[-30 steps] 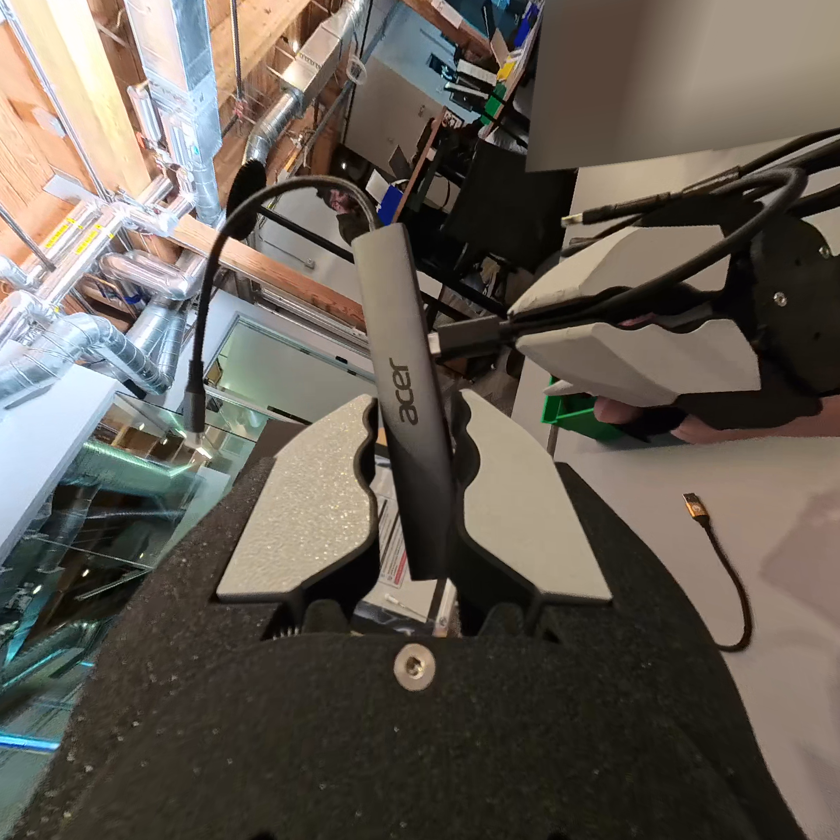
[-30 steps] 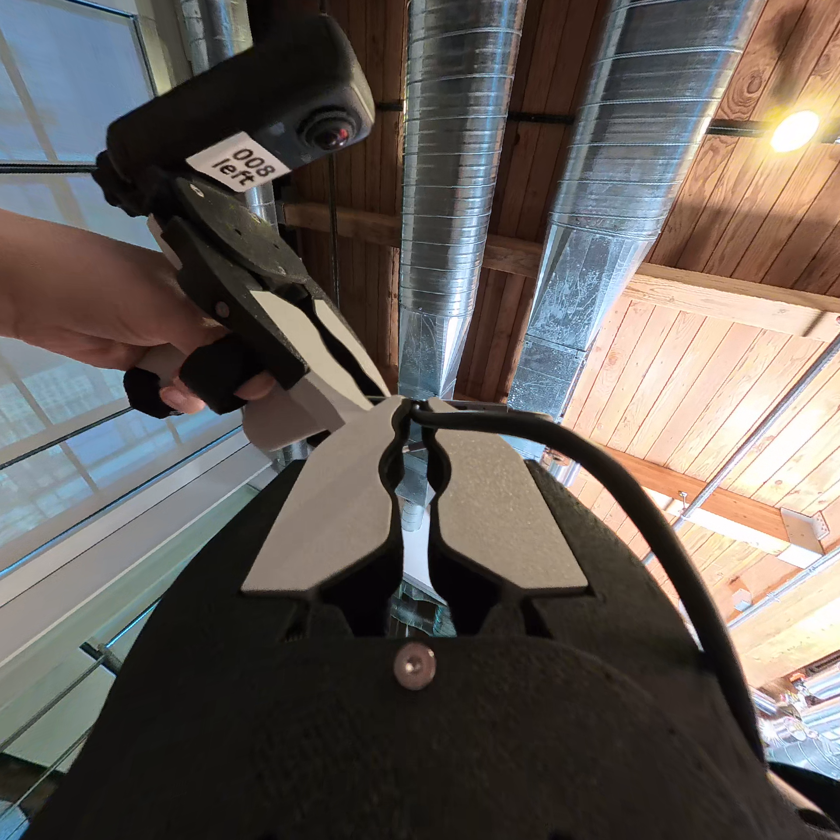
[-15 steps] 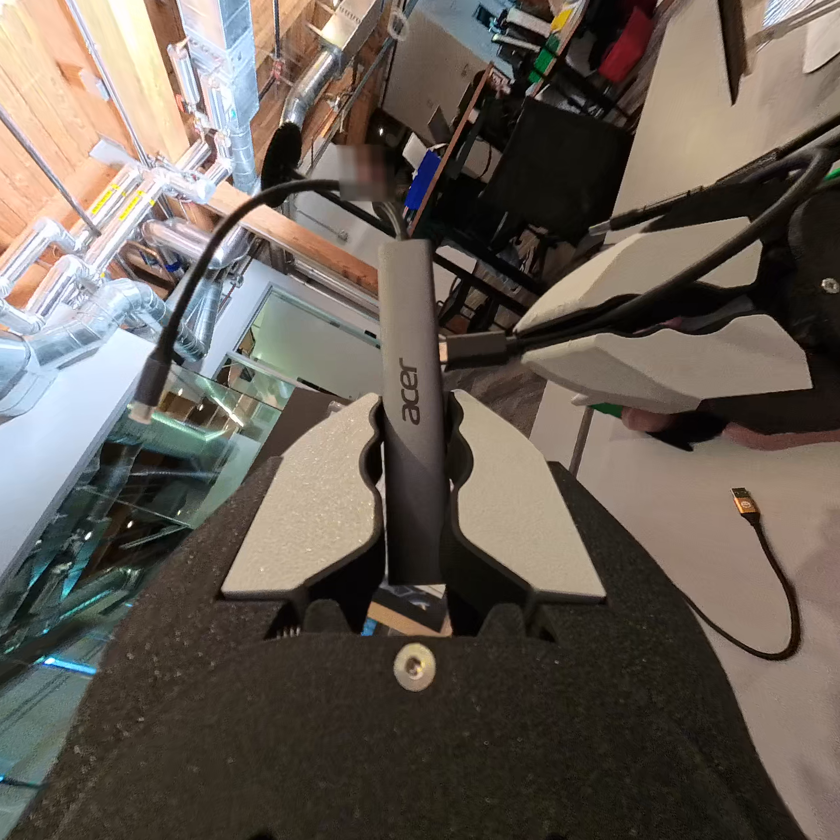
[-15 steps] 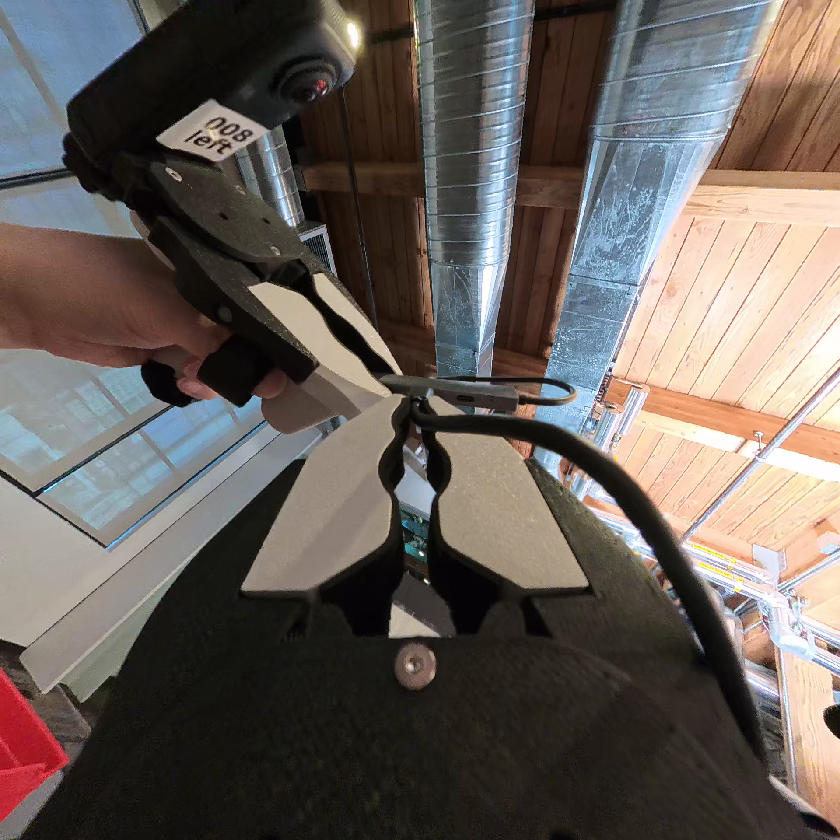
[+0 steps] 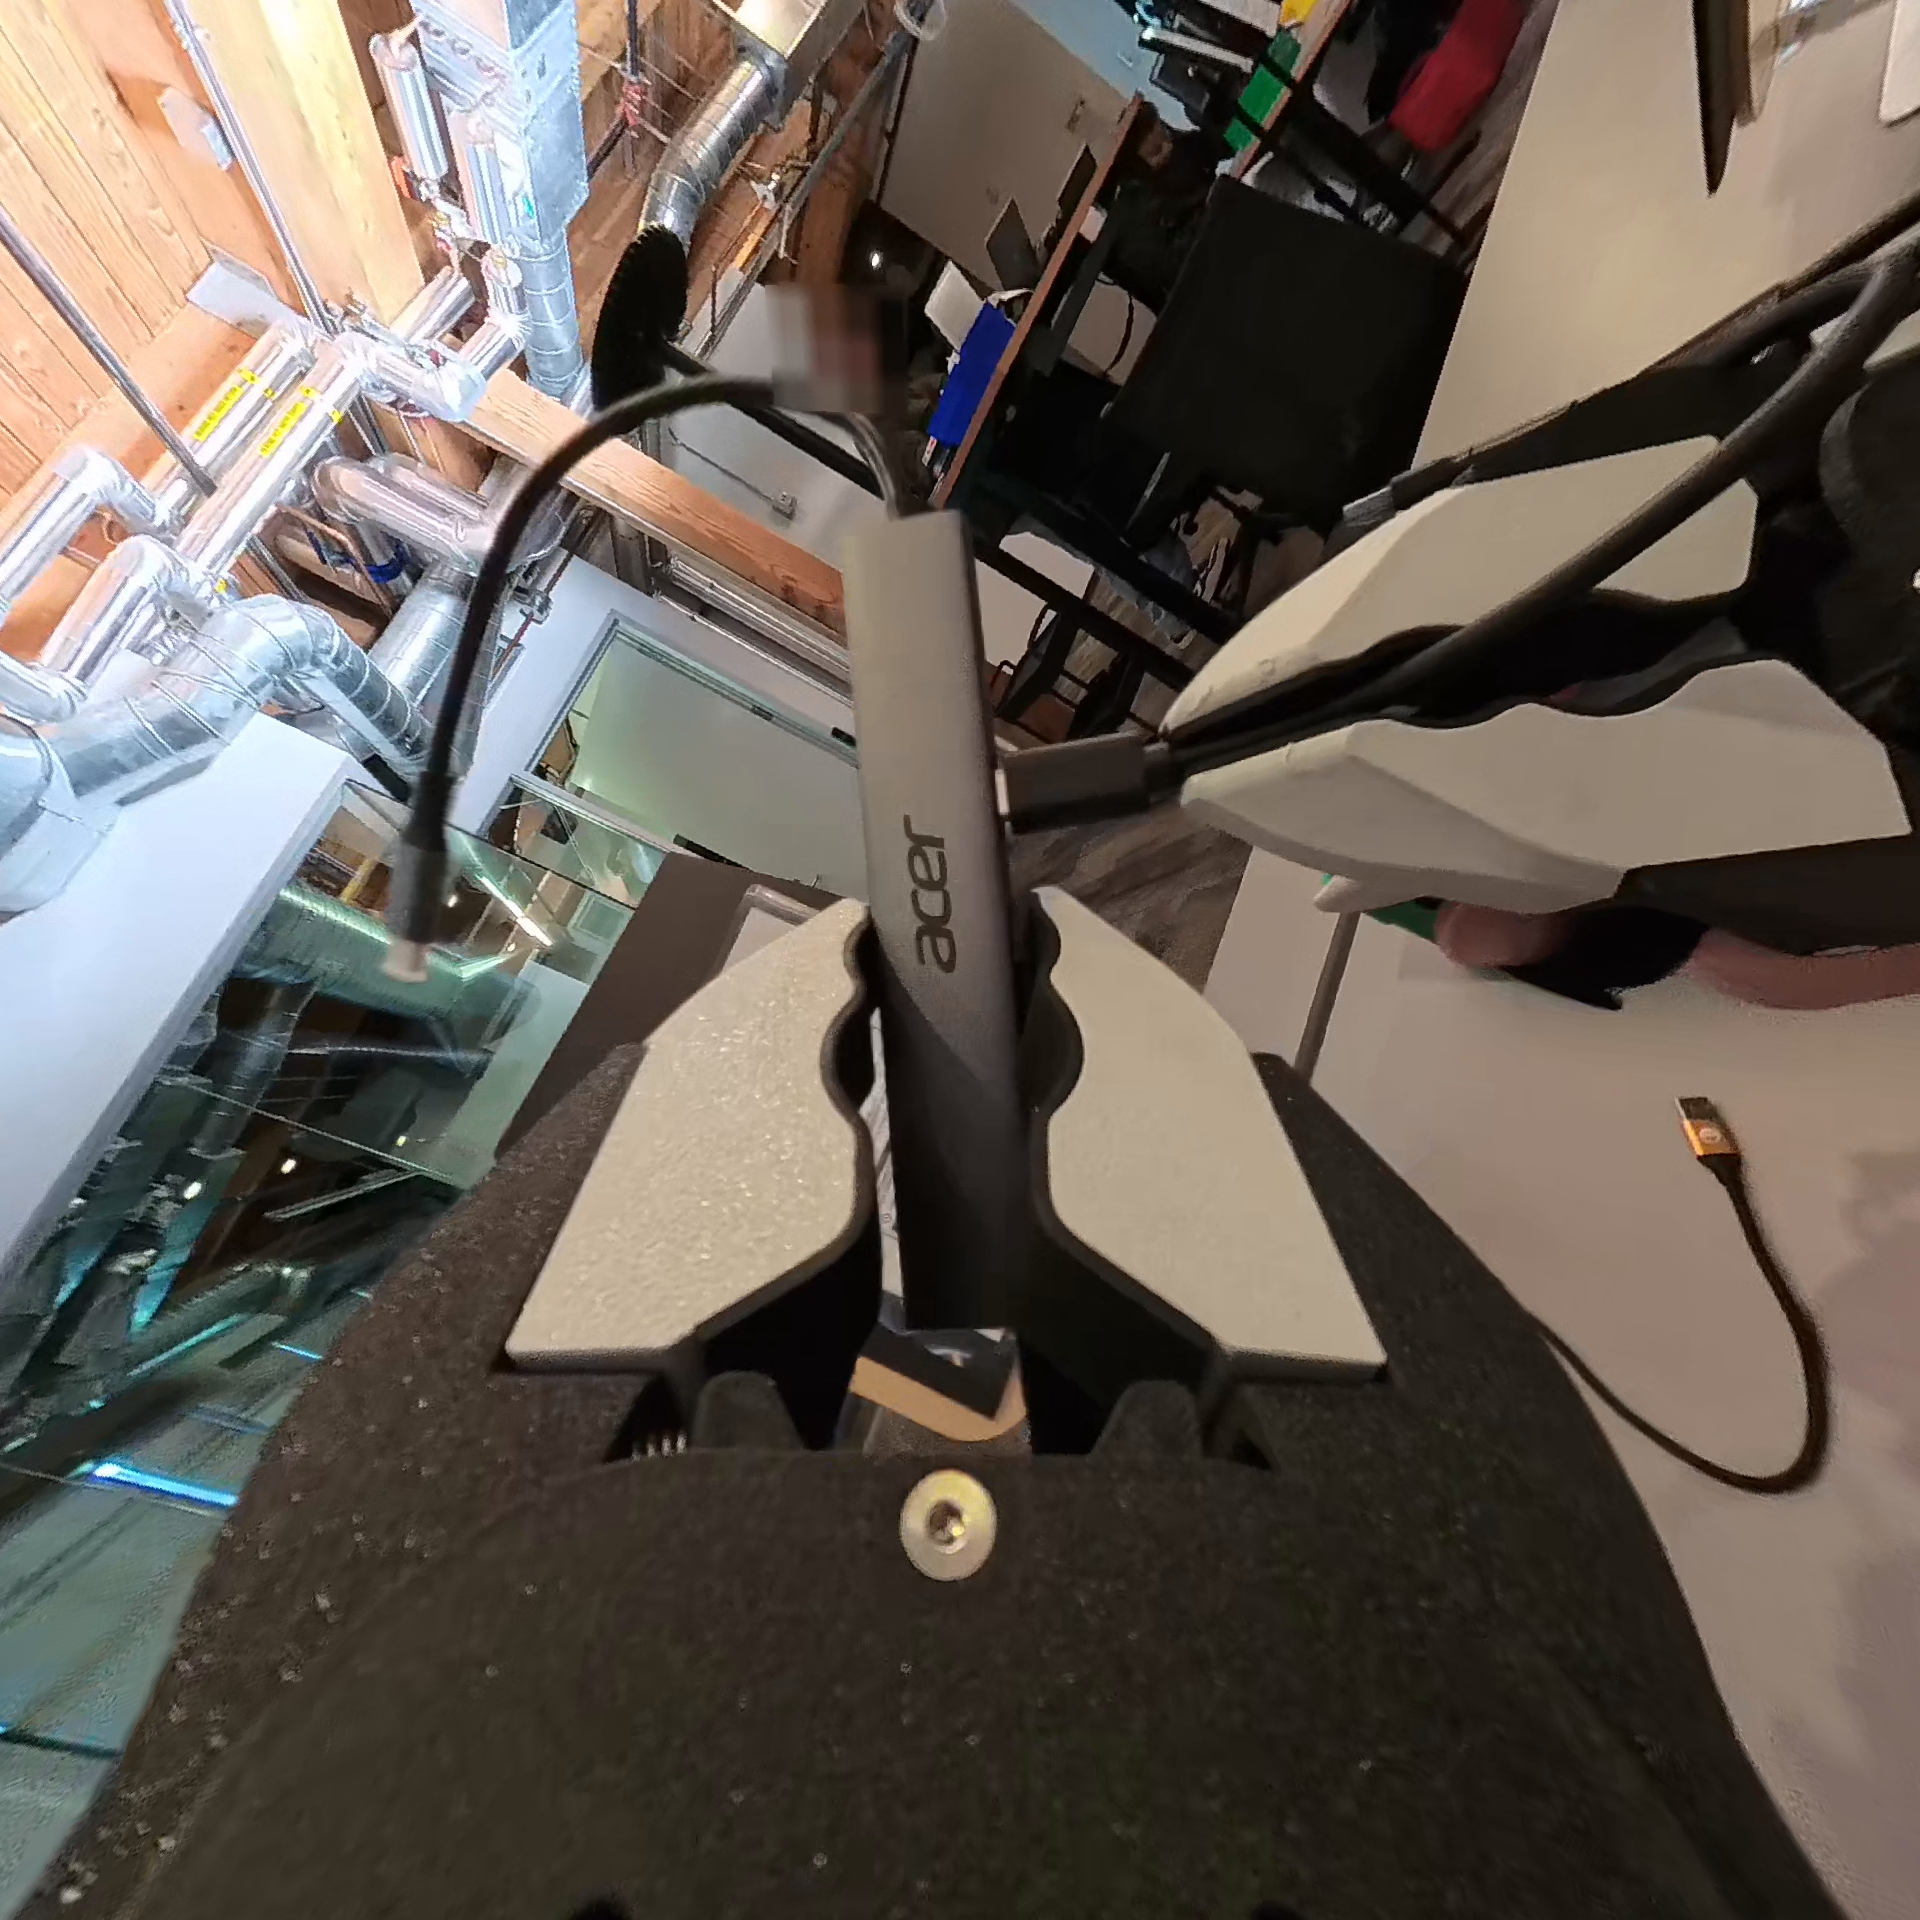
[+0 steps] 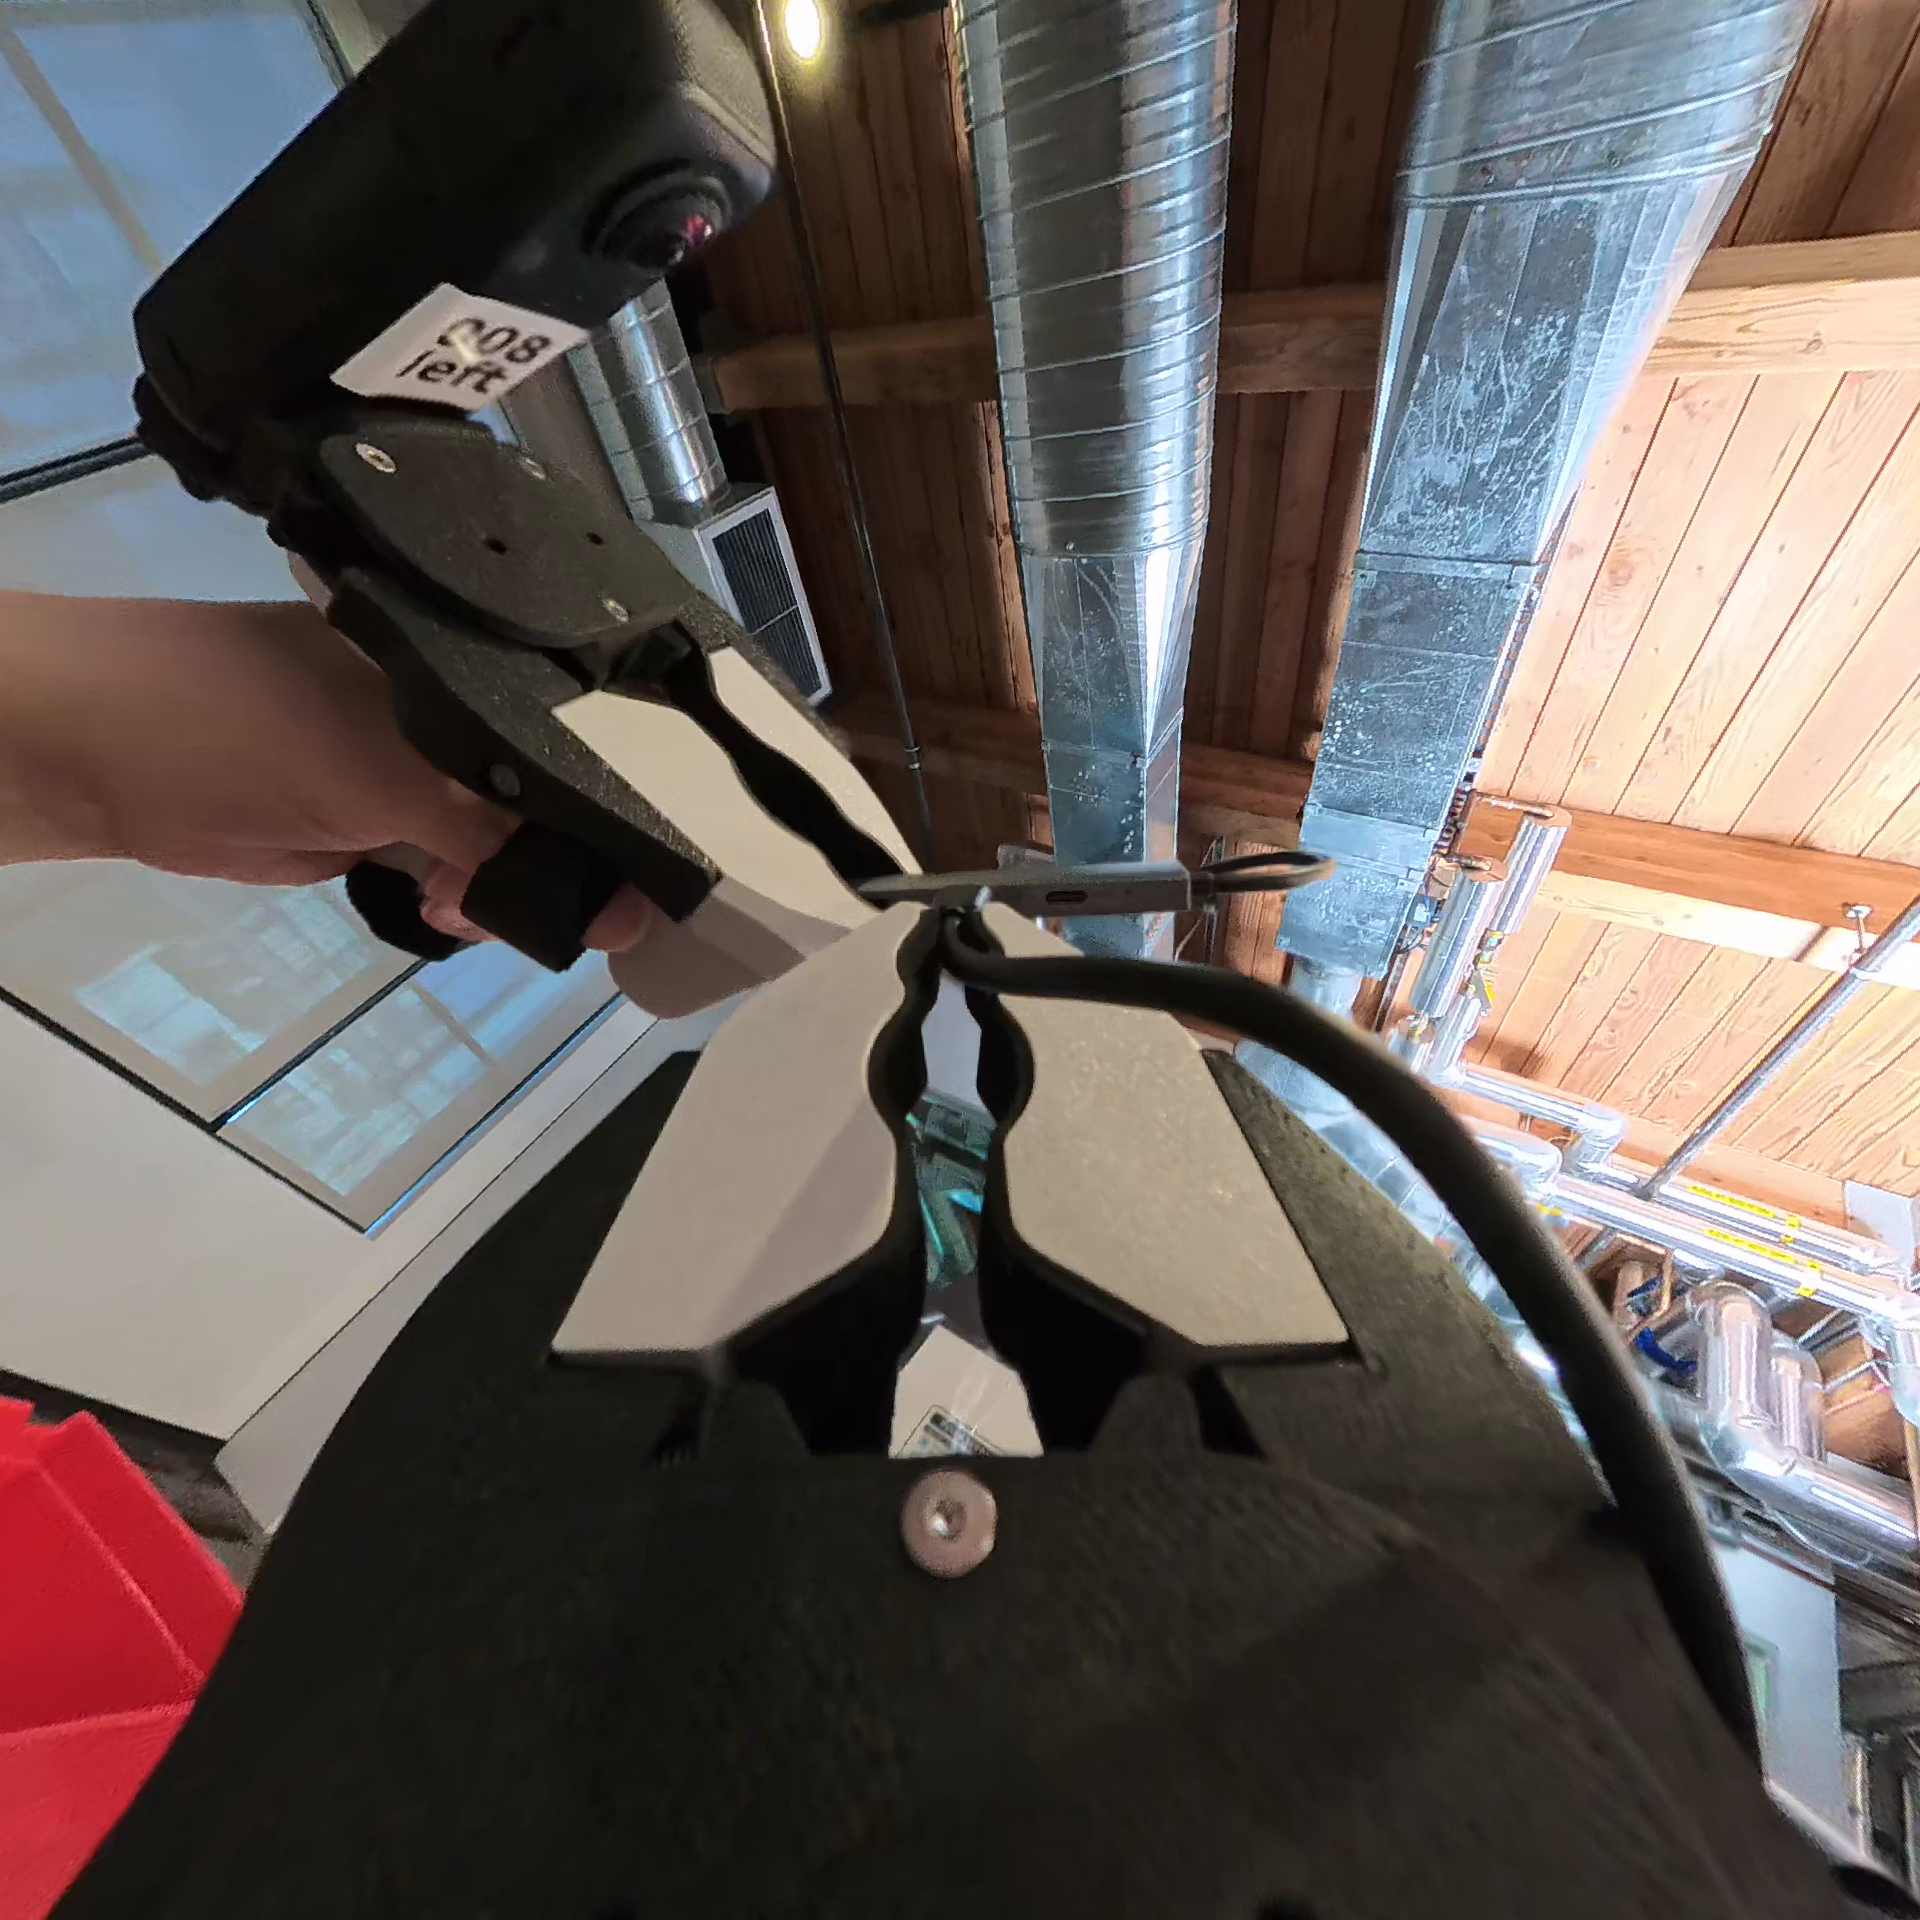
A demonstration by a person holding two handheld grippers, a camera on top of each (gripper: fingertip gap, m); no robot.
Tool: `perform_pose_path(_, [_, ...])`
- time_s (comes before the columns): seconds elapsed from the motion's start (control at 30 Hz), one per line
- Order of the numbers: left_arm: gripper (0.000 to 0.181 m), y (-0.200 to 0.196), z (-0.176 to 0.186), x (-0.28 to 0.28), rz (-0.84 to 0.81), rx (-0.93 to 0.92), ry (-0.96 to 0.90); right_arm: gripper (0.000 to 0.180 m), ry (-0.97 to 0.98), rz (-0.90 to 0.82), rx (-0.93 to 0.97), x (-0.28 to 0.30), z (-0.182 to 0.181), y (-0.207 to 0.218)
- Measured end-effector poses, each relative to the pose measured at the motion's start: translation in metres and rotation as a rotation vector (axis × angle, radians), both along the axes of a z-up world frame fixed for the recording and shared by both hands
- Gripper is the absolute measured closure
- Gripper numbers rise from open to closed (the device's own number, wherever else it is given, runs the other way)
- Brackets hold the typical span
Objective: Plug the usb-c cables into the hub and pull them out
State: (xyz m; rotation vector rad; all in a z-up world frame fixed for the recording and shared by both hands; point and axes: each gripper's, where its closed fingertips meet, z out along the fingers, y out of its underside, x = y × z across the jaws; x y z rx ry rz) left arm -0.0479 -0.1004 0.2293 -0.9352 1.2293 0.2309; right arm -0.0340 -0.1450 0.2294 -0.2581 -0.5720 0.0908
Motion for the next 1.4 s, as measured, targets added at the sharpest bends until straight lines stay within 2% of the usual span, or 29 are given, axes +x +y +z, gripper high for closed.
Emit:
perform_pose_path(0.13, [0.157,0.001,0.003,-0.003,0.018,0.012,-0.045,0.175,-0.008,-0.012,-0.027,-0.001,-0.001,0.007])
perform_pose_path(0.3, [0.158,0.012,-0.001,-0.007,0.124,0.083,-0.067,0.175,-0.011,-0.031,-0.034,-0.001,-0.003,0.012])
perform_pose_path(0.47, [0.158,0.008,-0.002,-0.008,0.064,0.05,-0.101,0.175,-0.047,0.018,-0.061,-0.003,-0.006,0.015])
perform_pose_path(0.73, [0.158,0.018,-0.01,-0.013,0.112,0.026,-0.072,0.175,-0.055,-0.007,-0.065,-0.008,-0.01,0.019])
perform_pose_path(0.87, [0.158,0.031,-0.019,-0.02,0.139,-0.057,-0.118,0.175,-0.063,-0.022,-0.105,-0.014,-0.014,0.028])
perform_pose_path(0.97, [0.159,0.052,-0.032,-0.032,0.16,-0.236,-0.181,0.174,-0.132,-0.023,-0.21,-0.026,-0.023,0.051])
perform_pose_path(1.13, [0.159,0.089,-0.057,-0.054,0.143,-0.549,-0.327,0.152,-0.279,0.088,-0.446,-0.047,-0.047,0.083])
perform_pose_path(1.23, [0.159,0.11,-0.065,-0.067,0.173,-0.671,-0.483,0.158,-0.224,0.091,-0.573,-0.046,-0.058,0.109])
perform_pose_path(1.27, [0.16,0.115,-0.067,-0.069,0.171,-0.703,-0.523,0.158,-0.22,0.139,-0.594,-0.051,-0.063,0.11])
perform_pose_path(1.33, [0.159,0.126,-0.075,-0.071,0.192,-0.726,-0.545,0.163,-0.323,0.248,-0.634,-0.071,-0.08,0.105])
perform_pose_path(1.4, [0.159,0.137,-0.084,-0.077,0.24,-0.723,-0.541,0.165,-0.549,0.337,-0.701,-0.094,-0.109,0.095])
